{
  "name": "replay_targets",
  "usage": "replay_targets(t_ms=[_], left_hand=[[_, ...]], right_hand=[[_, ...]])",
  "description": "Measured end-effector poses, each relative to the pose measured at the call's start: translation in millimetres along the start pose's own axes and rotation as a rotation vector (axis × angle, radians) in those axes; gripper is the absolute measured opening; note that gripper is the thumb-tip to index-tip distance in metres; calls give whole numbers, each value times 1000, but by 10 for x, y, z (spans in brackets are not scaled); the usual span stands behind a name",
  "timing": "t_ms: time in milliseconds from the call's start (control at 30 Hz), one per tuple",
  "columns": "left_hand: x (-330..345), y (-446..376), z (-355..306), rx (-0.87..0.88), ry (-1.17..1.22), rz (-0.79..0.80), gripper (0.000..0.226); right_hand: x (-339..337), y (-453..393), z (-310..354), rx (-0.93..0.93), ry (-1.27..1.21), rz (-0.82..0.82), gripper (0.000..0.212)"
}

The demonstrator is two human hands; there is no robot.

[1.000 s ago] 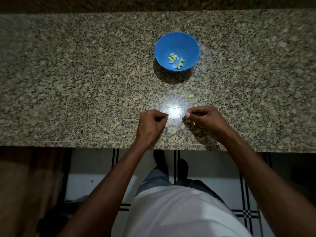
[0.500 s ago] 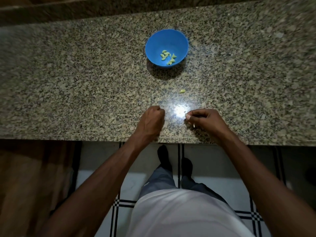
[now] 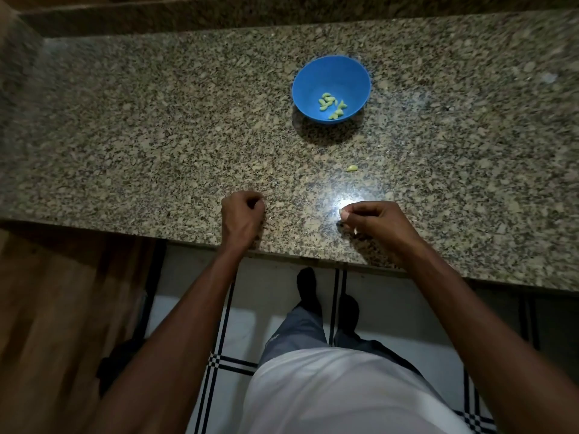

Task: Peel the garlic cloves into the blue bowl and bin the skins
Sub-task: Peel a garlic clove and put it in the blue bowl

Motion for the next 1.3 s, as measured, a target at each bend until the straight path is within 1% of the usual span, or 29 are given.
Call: replay_targets(t_ms=[67, 133, 167, 233, 333, 400, 500, 567, 633, 700, 733, 800, 867, 933, 1033, 1133, 1267, 1300], left_hand=[[33, 38, -37, 79, -21, 18, 15], [78, 52, -31, 133, -55, 46, 21], [95, 62, -24, 154, -81, 53, 21], [118, 70, -16, 212, -146, 45, 18], [168, 117, -9, 343, -257, 16, 19], [226, 170, 6, 429, -336, 33, 16], [290, 175, 23, 464, -375, 59, 11], [284, 144, 19, 397, -308, 67, 11], [227, 161, -34, 264, -150, 114, 14], [175, 239, -86, 77, 19, 198, 12], [147, 286, -95, -30, 105, 210, 9], [106, 395, -78, -269, 350, 197, 5], [70, 485, -41, -472, 573, 163, 10], [59, 561, 5, -547, 667, 129, 14], [20, 666, 107, -628, 760, 74, 12], [-122, 788, 311, -714, 831, 8, 9], [-470, 1071, 750, -807, 877, -69, 9], [-586, 1140, 900, -832, 878, -111, 10]], right_hand=[[17, -8, -2, -7, 10, 13, 16], [32, -12, -11, -7, 13, 17, 16], [38, -9, -8, -6, 13, 19, 16], [55, -4, 1, -5, 16, 23, 15], [68, 1, 1, -15, 24, 14, 16], [70, 17, 0, -16, 18, 15, 15], [87, 48, -12, -12, -7, 21, 14], [96, 55, -24, -12, -6, 19, 14], [96, 58, -31, -12, 1, 24, 14], [89, 62, -32, -7, -12, 25, 12], [86, 62, -25, -4, -18, 26, 11], [104, 56, -2, 5, -27, 29, 11], [162, 50, 17, 40, -49, 32, 11], [261, 45, 9, 95, -96, 56, 11], [543, 66, -13, 174, -144, 142, 17], [959, 195, -25, 214, -144, 212, 21], [1596, 489, -60, 243, -171, 348, 14], [1776, 577, -72, 245, -173, 382, 17]])
Point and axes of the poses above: each hand's wrist, its own y-axis away from the middle knuckle, its own x-axis out of the palm, z = x × y, the point moved 4 cm from there along -y, towards the middle knuckle, and after that the axes turned 14 degrees about -z, right-handed, at the moved point
